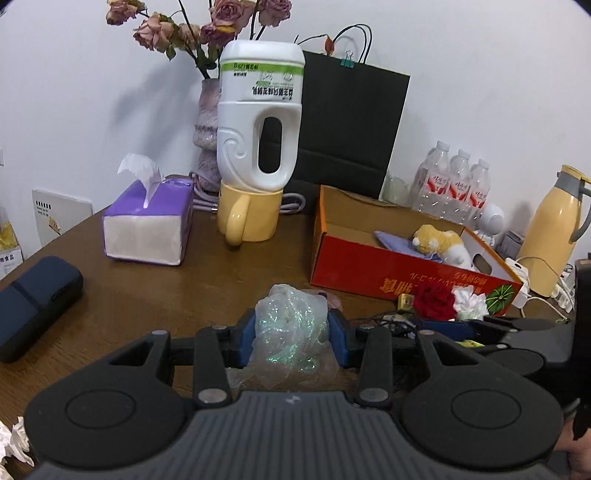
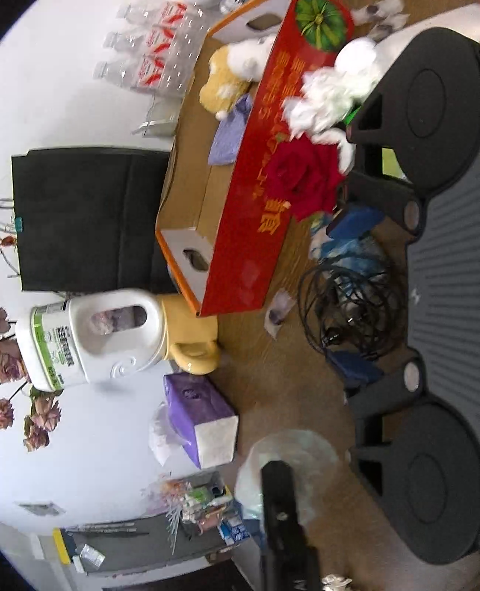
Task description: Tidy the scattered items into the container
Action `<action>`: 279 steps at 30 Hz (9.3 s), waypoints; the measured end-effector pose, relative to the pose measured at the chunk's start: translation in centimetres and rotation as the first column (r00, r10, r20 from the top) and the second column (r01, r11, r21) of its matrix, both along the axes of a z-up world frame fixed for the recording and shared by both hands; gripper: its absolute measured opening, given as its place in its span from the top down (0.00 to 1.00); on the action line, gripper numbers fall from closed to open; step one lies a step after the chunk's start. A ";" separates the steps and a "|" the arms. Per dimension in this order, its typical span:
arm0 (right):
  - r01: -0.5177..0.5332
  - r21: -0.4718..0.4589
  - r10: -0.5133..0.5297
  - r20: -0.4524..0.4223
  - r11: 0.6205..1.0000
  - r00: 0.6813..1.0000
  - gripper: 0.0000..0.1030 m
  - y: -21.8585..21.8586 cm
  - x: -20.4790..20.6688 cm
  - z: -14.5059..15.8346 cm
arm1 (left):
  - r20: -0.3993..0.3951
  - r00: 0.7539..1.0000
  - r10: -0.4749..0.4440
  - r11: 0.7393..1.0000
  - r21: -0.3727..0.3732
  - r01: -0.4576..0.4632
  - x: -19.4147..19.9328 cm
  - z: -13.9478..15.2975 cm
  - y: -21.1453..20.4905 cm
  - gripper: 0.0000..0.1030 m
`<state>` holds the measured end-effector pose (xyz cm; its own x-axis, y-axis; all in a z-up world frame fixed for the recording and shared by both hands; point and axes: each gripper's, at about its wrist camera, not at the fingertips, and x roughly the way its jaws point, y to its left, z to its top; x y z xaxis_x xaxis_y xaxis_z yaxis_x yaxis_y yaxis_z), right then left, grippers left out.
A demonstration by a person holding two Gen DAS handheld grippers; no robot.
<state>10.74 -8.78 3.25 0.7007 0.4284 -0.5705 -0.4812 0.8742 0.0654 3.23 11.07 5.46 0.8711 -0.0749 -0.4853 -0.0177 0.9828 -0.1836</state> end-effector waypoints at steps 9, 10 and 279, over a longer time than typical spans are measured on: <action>-0.078 0.042 0.077 0.040 0.996 0.996 0.92 1.1 -1.7 1.6 | 0.003 1.000 0.005 1.000 -0.004 -0.005 -0.6 0.2 0.2 0.59; -0.077 0.055 0.073 0.063 0.996 0.995 0.92 0.9 -2.4 2.8 | 0.010 1.000 0.005 1.000 -0.006 -0.005 -0.8 0.5 0.2 0.59; 0.315 0.085 -0.326 0.272 0.945 0.905 0.00 -12.3 -5.1 14.0 | 0.031 0.996 -0.083 0.996 0.024 0.082 3.3 8.0 -3.9 0.00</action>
